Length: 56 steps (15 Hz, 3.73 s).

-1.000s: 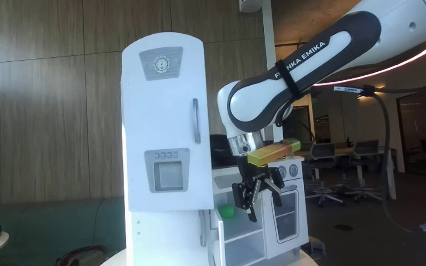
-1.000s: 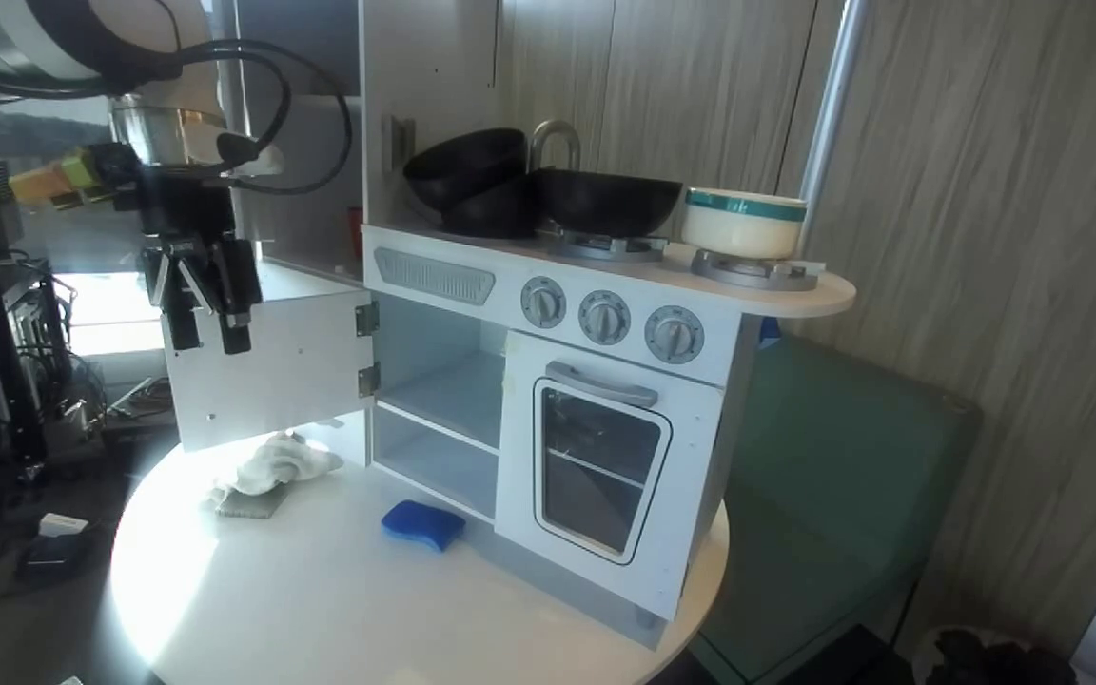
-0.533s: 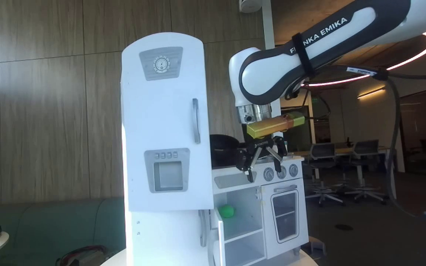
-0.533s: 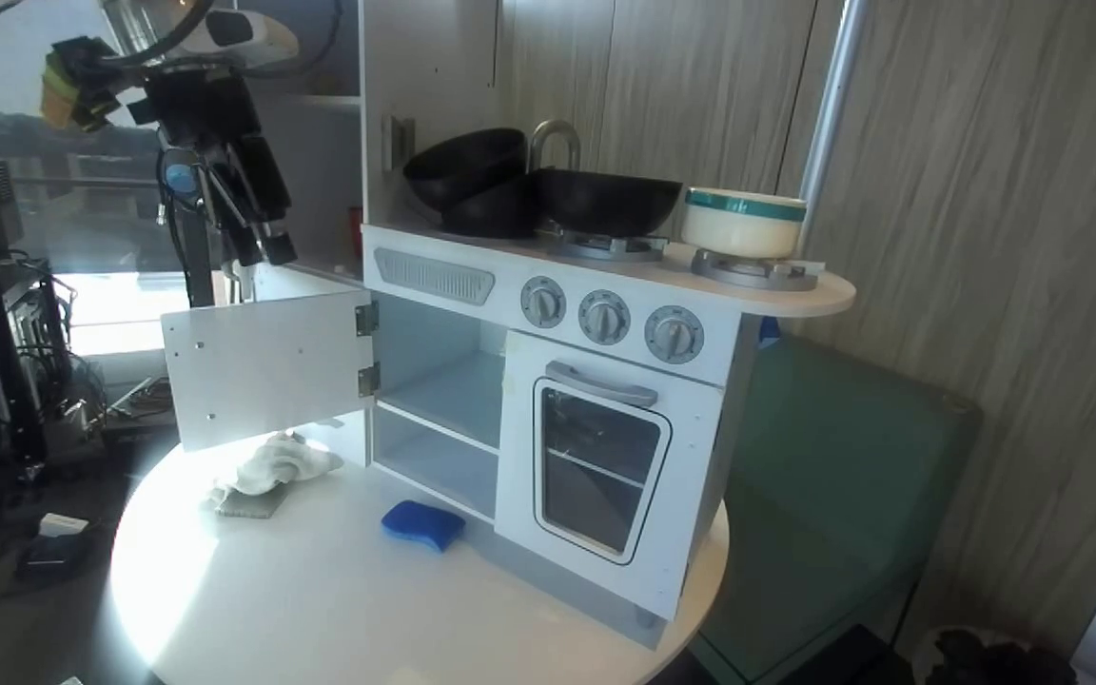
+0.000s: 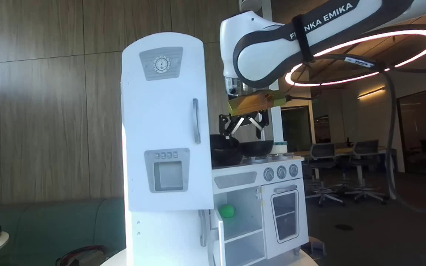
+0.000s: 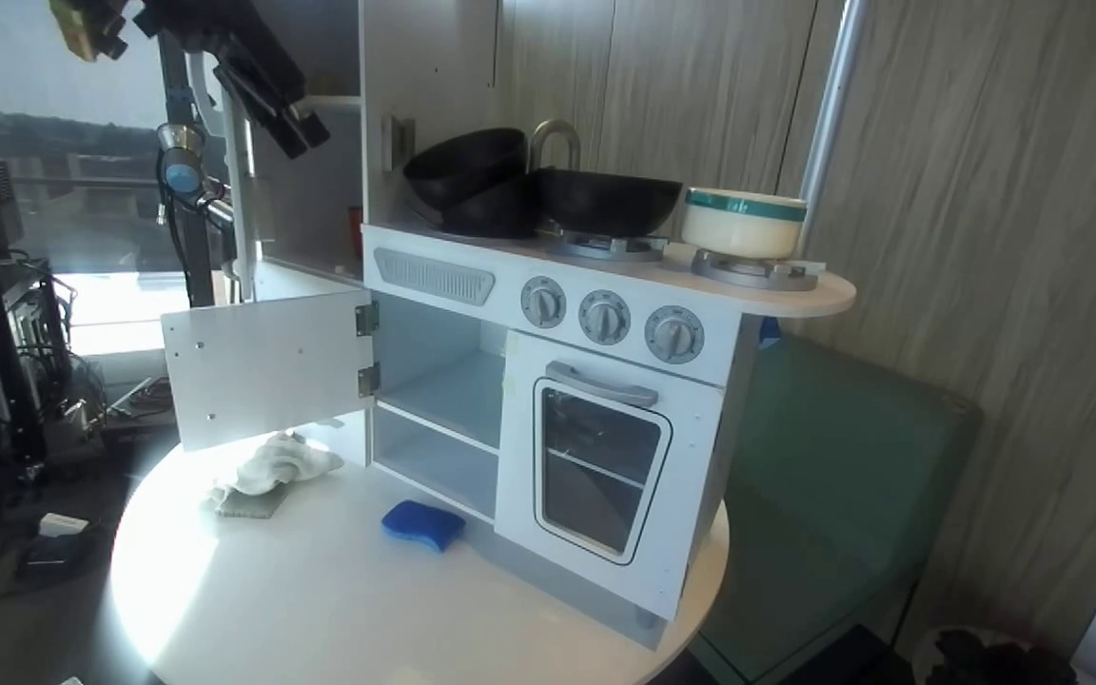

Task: Open the top cabinet door, then pour some contents from the left bowl to the right bowl and put the bowl in the top compartment of the top cabinet, then pour the contents from the left bowl into the right bowl

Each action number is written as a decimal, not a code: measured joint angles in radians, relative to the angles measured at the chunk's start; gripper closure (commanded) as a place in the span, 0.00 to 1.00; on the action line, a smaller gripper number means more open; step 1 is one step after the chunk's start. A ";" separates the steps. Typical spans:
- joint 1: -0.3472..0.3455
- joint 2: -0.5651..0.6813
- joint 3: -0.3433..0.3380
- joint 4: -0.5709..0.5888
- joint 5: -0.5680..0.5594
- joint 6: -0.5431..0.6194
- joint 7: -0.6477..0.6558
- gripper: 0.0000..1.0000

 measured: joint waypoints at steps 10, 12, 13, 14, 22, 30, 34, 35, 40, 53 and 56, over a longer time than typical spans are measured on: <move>0.036 -0.002 0.053 -0.016 -0.124 0.261 0.093 0.00; 0.077 -0.018 0.081 -0.035 -0.085 0.254 0.093 0.00; 0.101 -0.029 0.095 -0.046 -0.061 0.243 0.092 0.00; 0.127 -0.041 0.112 -0.056 -0.039 0.225 0.091 0.00; 0.209 -0.030 0.280 -0.049 -0.008 0.175 0.082 0.00; 0.120 0.100 0.141 0.099 -0.050 0.171 -0.115 0.00; 0.127 0.095 0.059 0.162 0.055 0.083 -0.215 0.00; 0.126 0.091 0.048 0.176 0.072 0.045 -0.225 0.00; 0.110 0.068 -0.004 0.215 0.095 -0.130 -0.230 0.00; 0.072 0.093 -0.017 0.210 0.092 -0.173 -0.185 0.00; 0.028 0.103 -0.034 0.220 0.068 -0.174 -0.157 0.00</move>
